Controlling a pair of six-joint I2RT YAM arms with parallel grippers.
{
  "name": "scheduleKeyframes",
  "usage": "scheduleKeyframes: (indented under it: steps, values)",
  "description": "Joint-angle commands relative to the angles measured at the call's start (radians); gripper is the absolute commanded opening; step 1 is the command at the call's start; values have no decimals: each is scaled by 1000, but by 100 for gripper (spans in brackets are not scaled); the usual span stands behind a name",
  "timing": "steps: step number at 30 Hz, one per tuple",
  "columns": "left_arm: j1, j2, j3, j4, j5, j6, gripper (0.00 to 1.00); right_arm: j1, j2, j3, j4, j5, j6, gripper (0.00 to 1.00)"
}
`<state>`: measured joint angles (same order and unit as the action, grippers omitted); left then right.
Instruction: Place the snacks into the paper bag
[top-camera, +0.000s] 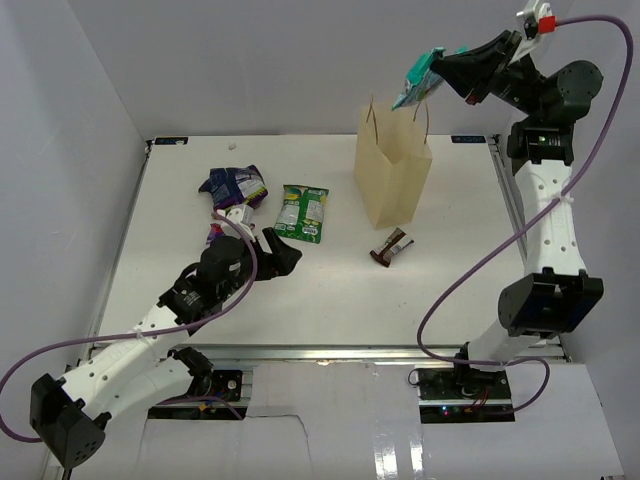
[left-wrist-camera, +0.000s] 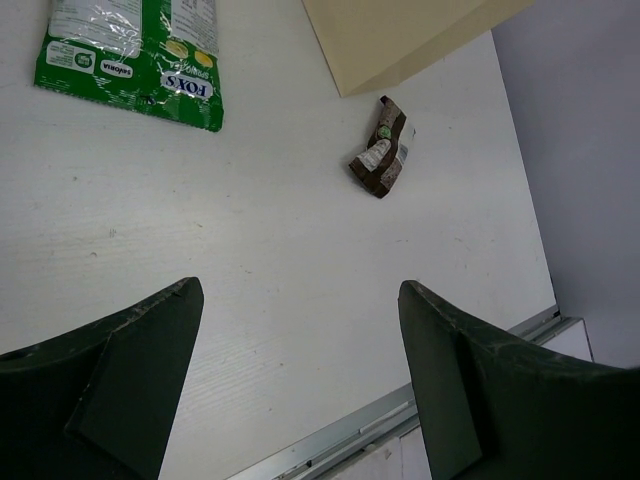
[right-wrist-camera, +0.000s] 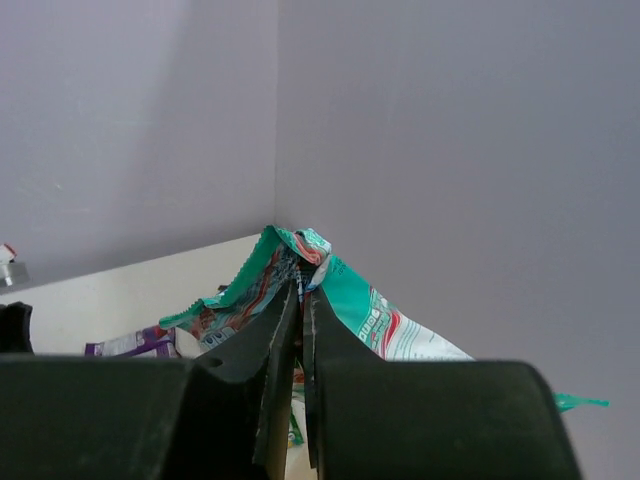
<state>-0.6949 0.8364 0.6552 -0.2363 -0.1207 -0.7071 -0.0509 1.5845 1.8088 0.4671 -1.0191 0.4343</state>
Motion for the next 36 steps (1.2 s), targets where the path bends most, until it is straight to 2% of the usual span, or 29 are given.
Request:
scheduleKeyframes:
  steps: [1,8,14,17,18,20,22,25,28,29,31,32,34,35,36]
  values:
    - [3,-40,9,-8,-25,-17,90,22,81,137,134,89,150,8]
    - [3,-37,14,-26,-37,-28,90,43,278,282,122,42,52,8]
    - [3,-39,17,-46,-56,-37,90,45,302,193,90,-58,-41,9]
    - [3,-42,14,-51,-65,-42,90,45,287,127,74,-93,-84,18]
    - [3,-37,15,-58,-77,-46,90,45,282,120,52,-105,-98,27]
    - [3,-23,32,-84,-127,-66,90,45,276,100,18,-111,-150,35]
    - [5,7,56,-167,-181,-136,93,45,264,92,-36,-113,-187,45]
    - [5,49,121,-316,-302,-242,94,45,246,95,-88,-101,-241,51]
    - [20,119,175,-429,-364,-275,94,45,230,159,-237,-55,-331,53]
    - [43,166,201,-458,-370,-275,93,45,227,182,-348,-46,-363,53]
    - [87,222,222,-527,-361,-249,93,45,206,236,-460,-10,-476,55]
    - [142,278,233,-537,-349,-220,93,45,191,236,-573,0,-514,58]
    - [193,338,251,-538,-344,-168,91,45,137,199,-674,36,-630,61]
    - [249,445,277,-516,-367,-85,91,45,67,105,-794,65,-710,65]
    - [261,446,277,-515,-378,-51,91,45,66,104,-795,65,-744,65]
